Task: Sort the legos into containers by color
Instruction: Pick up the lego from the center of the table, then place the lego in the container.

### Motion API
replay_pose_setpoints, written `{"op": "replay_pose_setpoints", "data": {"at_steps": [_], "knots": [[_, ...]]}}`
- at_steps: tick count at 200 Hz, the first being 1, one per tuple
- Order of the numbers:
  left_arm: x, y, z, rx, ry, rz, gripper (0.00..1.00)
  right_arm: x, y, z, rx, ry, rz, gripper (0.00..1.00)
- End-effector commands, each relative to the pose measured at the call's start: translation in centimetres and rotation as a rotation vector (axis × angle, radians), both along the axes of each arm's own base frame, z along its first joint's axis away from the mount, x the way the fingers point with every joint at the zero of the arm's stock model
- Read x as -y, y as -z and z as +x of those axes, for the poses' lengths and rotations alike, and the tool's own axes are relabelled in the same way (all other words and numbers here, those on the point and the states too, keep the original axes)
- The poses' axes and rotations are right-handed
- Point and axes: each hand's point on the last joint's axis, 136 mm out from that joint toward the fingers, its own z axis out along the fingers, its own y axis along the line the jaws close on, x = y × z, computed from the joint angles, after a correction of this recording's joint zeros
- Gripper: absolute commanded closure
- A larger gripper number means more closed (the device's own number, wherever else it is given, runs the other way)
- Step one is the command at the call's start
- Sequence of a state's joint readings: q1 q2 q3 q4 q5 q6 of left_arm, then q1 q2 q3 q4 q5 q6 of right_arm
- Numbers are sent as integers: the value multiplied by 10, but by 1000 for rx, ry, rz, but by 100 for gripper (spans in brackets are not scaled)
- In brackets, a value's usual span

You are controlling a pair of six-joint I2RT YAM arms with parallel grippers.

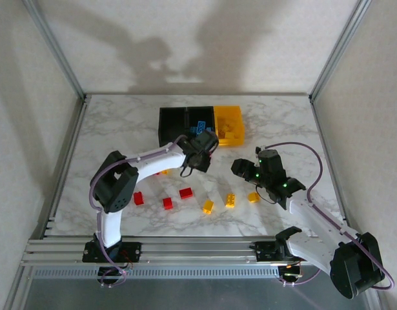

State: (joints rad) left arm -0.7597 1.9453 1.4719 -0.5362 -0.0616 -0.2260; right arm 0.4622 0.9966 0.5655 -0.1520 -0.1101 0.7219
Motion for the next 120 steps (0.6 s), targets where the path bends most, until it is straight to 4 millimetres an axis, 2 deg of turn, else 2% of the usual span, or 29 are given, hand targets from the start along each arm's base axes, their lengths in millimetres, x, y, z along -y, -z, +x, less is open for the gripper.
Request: {"op": "replay_pose_setpoints", "data": {"at_steps": [1,30,70,99,120], "knots": [[-8,-38,30,59,-104,-56,82,-4,-5,4,16,-10,25,37],[-12,-50,68,84,-194,-93,82,-5,-2,4,11,-15,31,37],[-2,-57,115,141,-251,-81,82,-7,1,5,1,-16,36,37],[-3,-45,142,165,-295,-41,81,-6,3,5,-5,-9,31,37],[-1,-33,154,152,-315,-41,80,-4,5,4,-12,-5,20,37]]}}
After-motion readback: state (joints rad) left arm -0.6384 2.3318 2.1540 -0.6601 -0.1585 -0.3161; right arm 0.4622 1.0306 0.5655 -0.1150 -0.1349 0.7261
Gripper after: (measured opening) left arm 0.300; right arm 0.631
